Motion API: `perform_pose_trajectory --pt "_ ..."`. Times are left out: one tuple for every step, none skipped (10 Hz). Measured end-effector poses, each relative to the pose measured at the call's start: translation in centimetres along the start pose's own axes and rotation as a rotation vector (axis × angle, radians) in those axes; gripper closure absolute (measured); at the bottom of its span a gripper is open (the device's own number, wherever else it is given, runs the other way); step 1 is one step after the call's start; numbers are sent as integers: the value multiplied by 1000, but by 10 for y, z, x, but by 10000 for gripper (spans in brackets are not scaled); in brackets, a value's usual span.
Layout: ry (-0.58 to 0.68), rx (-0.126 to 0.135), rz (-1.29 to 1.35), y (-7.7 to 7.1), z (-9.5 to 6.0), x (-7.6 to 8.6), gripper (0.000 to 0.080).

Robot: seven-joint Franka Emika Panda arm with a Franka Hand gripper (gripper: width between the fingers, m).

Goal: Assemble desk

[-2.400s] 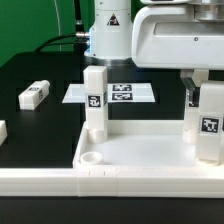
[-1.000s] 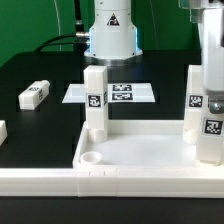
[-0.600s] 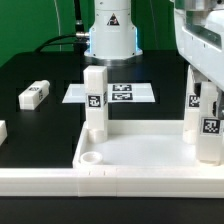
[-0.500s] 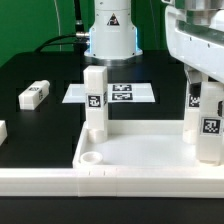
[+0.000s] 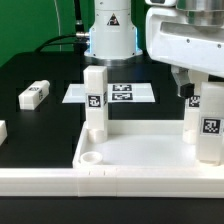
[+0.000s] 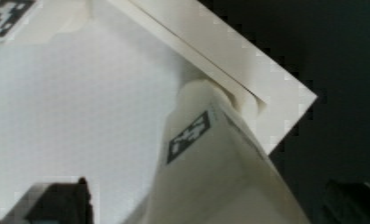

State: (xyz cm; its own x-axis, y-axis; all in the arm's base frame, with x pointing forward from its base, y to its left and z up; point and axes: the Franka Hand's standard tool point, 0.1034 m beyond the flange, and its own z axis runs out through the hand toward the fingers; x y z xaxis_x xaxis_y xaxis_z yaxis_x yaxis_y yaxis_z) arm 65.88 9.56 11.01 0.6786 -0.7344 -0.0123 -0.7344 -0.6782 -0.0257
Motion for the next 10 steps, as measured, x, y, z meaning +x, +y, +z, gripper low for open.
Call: perform_pose_trajectory --pt "7 -7 -101 -2 0 -3 150" --pt "10 -10 -175 -3 1 -5 150" --pt "15 -8 -270 -4 1 -5 150" --pt "18 -6 -325 -5 1 -6 150" --pt "22 -10 -422 -6 0 -7 150" --pt "27 -14 -490 -7 -2 -7 150" --pt "31 -16 -576 -7 -3 -5 150" --pt "31 -17 -596 -7 -3 -5 150" --pt "31 -18 -594 -7 -2 -5 264" --pt "31 -18 -594 -7 -2 -5 264"
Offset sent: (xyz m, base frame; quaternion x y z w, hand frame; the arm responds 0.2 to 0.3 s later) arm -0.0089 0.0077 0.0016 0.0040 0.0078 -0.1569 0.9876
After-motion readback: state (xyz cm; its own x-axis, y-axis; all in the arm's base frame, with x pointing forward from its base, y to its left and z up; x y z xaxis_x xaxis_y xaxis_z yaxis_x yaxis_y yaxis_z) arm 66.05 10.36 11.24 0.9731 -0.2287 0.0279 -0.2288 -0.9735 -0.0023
